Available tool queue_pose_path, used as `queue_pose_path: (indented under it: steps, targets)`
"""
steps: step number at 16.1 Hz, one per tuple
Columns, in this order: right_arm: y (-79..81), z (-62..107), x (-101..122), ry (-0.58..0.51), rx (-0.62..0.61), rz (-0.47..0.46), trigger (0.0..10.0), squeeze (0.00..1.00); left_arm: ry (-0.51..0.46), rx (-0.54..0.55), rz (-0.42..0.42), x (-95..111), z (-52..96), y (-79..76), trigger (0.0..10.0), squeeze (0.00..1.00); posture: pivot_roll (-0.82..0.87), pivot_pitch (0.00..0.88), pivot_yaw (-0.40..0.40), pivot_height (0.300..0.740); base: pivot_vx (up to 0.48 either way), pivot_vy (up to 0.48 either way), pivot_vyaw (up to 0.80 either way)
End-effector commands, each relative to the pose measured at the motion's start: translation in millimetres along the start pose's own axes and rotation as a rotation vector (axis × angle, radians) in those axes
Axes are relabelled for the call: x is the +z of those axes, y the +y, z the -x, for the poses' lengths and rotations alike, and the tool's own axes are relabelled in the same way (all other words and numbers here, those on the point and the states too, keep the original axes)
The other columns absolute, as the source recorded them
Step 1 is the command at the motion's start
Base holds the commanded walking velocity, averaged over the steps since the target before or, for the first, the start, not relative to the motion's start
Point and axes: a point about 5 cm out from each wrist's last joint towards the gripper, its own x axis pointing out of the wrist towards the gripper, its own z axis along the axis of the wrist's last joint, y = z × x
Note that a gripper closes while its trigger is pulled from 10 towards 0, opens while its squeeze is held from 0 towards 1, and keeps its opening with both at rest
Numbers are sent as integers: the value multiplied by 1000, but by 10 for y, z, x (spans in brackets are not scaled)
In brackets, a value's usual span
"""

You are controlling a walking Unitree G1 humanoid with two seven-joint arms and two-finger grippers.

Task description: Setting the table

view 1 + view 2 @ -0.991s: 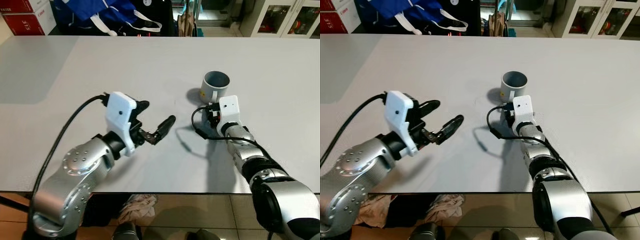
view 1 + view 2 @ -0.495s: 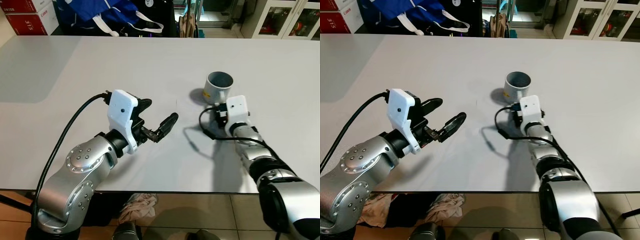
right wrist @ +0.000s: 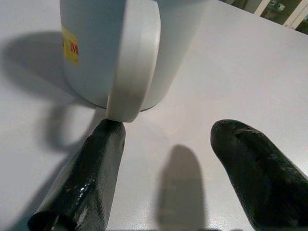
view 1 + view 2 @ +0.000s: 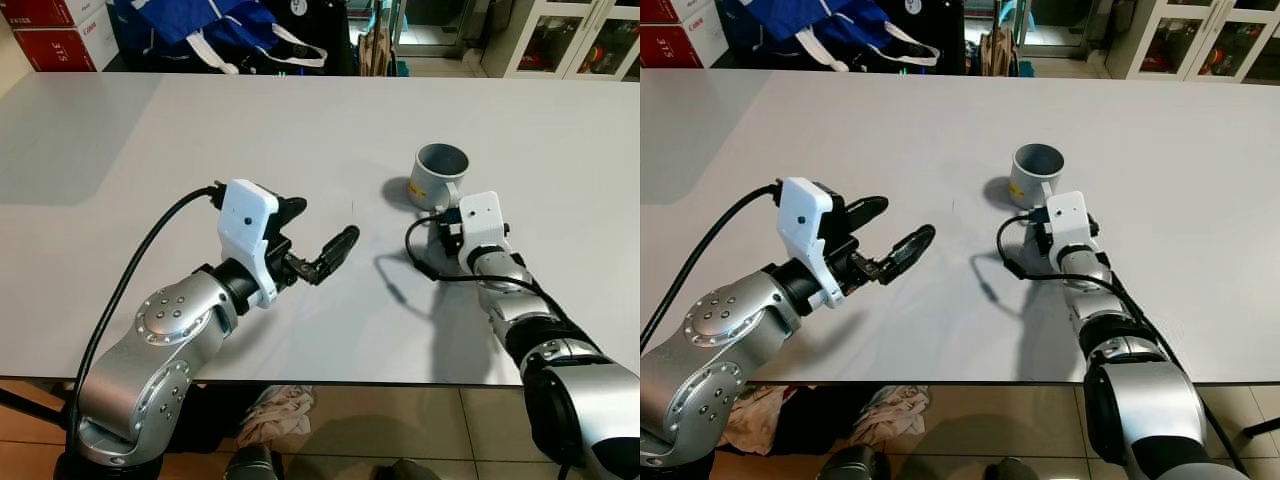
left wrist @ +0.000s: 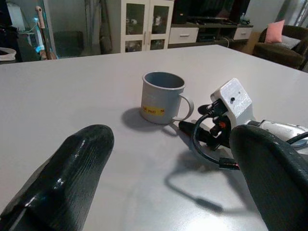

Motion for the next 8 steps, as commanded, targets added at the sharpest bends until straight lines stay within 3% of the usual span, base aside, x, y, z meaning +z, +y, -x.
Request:
queue_pose_path:
  steps: [1,2,8]
  targets:
    - [-39,38,-123,45,-15,0,10000,647,-2,-5,-5,8,-18,0,10000,0,128,64,17,727,0,0,0]
    - [4,31,-97,33,1,-9,10000,1000,-3,-5,-5,7,-21,-2,10000,0,127,65,17,727,0,0,0]
    - [47,24,-70,21,18,-31,10000,1000,-3,-12,-7,0,-32,-9,10000,0,121,67,17,727,0,0,0]
